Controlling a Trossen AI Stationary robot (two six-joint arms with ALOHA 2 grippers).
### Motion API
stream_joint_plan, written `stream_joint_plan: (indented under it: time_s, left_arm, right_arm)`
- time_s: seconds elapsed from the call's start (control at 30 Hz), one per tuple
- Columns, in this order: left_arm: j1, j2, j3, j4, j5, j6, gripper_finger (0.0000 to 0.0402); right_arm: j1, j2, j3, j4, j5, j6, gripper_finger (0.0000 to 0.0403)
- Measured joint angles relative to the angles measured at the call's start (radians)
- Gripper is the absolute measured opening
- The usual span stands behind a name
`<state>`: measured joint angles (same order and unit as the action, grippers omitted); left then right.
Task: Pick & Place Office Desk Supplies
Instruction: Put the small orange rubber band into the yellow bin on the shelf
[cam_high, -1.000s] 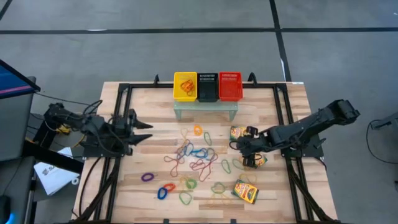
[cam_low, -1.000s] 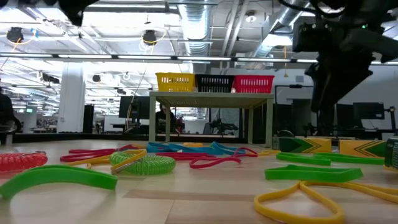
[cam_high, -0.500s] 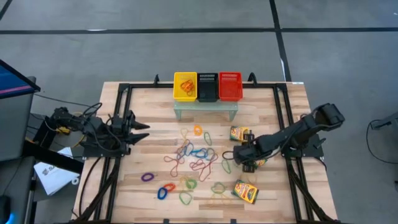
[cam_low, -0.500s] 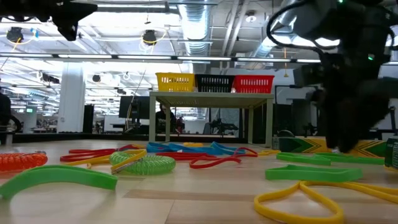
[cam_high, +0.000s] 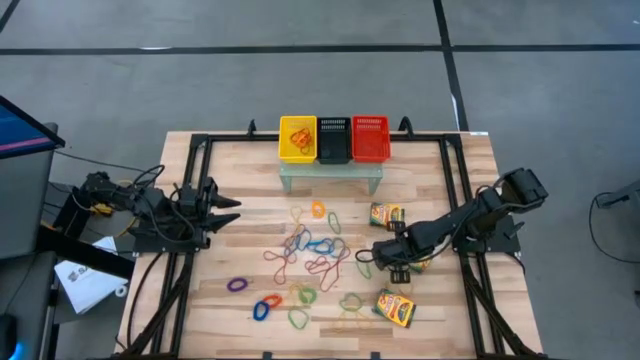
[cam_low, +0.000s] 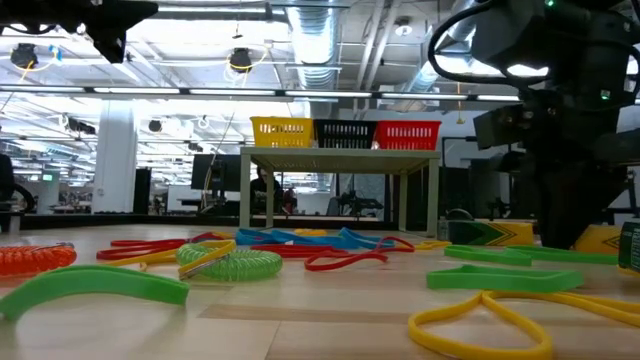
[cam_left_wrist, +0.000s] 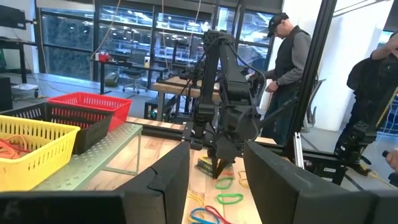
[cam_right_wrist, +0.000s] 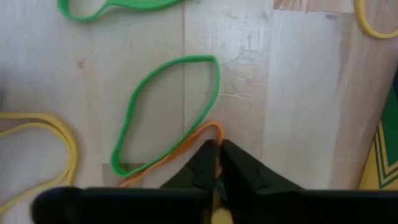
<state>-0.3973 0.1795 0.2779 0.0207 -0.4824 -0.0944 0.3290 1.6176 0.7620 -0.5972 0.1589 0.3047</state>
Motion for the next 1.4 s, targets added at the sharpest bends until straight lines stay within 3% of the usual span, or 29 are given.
stream_joint_plan:
  time_s: [0.3,0.47,0.63,0.77,0.97,1.07,1.17,1.4]
  left_arm:
    - [0.000,0.000,0.000,0.003,0.000,0.000,0.0146]
    - [0.000,0.002,0.000,0.011,-0.004,0.000,0.0146]
    - [0.000,0.070,0.002,0.069,-0.123,0.000,0.0146]
    - [0.001,0.231,0.001,0.137,-0.244,0.008,0.0149]
    - [0.042,0.575,0.001,0.501,-0.242,0.038,0.0216]
    - [0.082,0.746,0.008,0.722,-0.168,0.037,0.0263]
    - [0.129,0.900,0.065,0.839,-0.065,0.038,0.0292]
    - [0.236,1.174,0.291,0.812,0.104,0.096,0.0301]
  right_arm:
    - [0.005,-0.032,-0.006,0.008,0.079,0.062,0.0004]
    - [-0.010,-0.170,0.006,-0.012,0.200,0.067,0.0002]
    - [-0.045,-0.309,0.049,-0.020,0.269,0.017,0.0001]
    - [-0.074,-0.361,0.110,-0.020,0.297,-0.050,0.0001]
    - [-0.128,-0.317,0.238,0.001,0.359,-0.175,0.0000]
    - [-0.149,-0.275,0.297,0.020,0.368,-0.231,0.0000]
    - [-0.170,-0.229,0.352,0.037,0.377,-0.284,0.0000]
    - [-0.187,-0.148,0.436,0.072,0.377,-0.369,0.0000]
